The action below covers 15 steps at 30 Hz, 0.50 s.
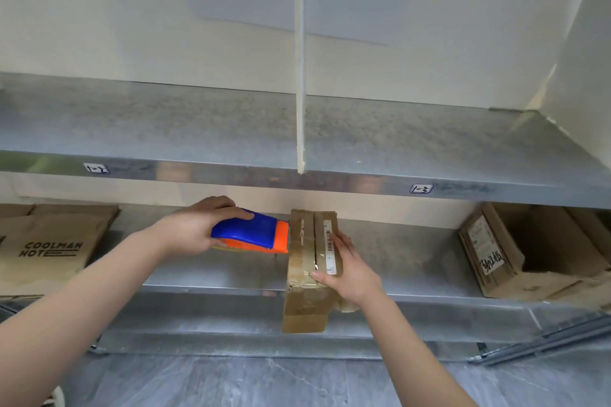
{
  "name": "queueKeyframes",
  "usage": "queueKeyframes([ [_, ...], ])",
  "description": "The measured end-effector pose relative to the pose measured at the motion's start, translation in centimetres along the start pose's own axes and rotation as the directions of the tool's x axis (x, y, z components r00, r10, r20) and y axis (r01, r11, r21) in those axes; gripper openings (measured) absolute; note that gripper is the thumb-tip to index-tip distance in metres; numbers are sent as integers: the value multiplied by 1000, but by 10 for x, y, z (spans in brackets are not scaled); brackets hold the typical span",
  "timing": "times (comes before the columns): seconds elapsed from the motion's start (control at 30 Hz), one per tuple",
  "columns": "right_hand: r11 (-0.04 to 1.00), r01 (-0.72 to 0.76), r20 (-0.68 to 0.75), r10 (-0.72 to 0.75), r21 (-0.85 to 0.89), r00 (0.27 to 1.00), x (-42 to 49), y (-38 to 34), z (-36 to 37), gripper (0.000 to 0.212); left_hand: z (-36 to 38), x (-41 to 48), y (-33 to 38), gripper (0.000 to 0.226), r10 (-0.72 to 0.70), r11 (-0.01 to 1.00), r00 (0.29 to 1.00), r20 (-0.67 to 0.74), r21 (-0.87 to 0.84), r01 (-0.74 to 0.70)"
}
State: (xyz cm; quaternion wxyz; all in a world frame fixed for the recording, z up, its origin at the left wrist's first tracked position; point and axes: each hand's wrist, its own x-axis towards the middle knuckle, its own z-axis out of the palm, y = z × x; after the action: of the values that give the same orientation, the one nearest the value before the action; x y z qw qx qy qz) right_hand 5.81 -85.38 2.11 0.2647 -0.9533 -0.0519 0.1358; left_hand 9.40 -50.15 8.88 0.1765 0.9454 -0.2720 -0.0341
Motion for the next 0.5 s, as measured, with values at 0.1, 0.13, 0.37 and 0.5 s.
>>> queueKeyframes([
  [0.1,999,-13,18,13,-34,1000,0,-1,1,99,-6,0,-7,66,21,999,1000,8,-49,-20],
  [0.13,999,-9,30,10,-47,1000,2,-2,-1,98,-6,-1,-9,68,23,998,999,22,-56,-22],
  [0.37,997,-48,108,54,-54,993,9,6,0,99,-19,-29,-41,76,-93,993,994,55,-62,97],
  [0.5,998,-50,118,45,40,992,13,3,1,99,-5,-40,-39,69,-181,983,982,62,14,181],
])
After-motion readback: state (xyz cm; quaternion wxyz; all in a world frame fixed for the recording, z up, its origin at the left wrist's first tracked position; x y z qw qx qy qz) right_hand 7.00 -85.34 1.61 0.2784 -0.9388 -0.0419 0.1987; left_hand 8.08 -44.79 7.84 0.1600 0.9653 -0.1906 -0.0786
